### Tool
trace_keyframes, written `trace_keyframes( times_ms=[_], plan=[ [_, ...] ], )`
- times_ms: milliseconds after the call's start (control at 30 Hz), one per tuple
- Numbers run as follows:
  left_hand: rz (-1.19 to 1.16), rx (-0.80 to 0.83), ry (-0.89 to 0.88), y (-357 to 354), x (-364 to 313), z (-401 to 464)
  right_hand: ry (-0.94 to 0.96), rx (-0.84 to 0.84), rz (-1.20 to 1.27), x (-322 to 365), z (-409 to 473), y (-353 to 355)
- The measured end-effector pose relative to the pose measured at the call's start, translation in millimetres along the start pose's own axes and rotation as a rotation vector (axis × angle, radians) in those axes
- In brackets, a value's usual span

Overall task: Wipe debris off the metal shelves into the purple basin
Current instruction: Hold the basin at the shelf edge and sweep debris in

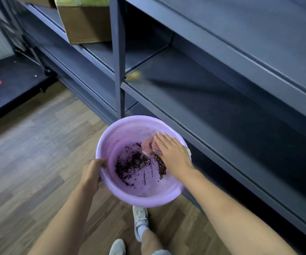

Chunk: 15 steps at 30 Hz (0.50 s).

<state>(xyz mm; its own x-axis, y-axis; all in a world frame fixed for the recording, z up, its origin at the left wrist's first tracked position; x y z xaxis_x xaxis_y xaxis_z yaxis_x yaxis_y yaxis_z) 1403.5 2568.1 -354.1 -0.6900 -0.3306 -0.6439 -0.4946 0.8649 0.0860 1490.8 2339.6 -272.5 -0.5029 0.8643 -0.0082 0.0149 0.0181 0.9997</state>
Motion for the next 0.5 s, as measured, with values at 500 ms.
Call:
trace_keyframes(
  times_ms=[500],
  plan=[
    [-0.002,0.104,-0.216,-17,-42,-120,-0.478,-0.145,0.043,-67,-175,92]
  ],
)
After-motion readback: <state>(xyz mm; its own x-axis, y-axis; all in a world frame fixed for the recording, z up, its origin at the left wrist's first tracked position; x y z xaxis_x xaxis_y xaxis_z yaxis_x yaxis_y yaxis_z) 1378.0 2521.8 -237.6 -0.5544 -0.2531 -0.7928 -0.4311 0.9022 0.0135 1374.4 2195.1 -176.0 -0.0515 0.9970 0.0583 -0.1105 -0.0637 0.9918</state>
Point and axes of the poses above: each hand's wrist, its own z-axis towards the middle knuckle, its own y-axis out of the back of the hand, x = y × z, the point moved 8 cm from there along z, towards the middle knuckle, and after that the axes turned 1 degree about z, right-handed, at the moved point
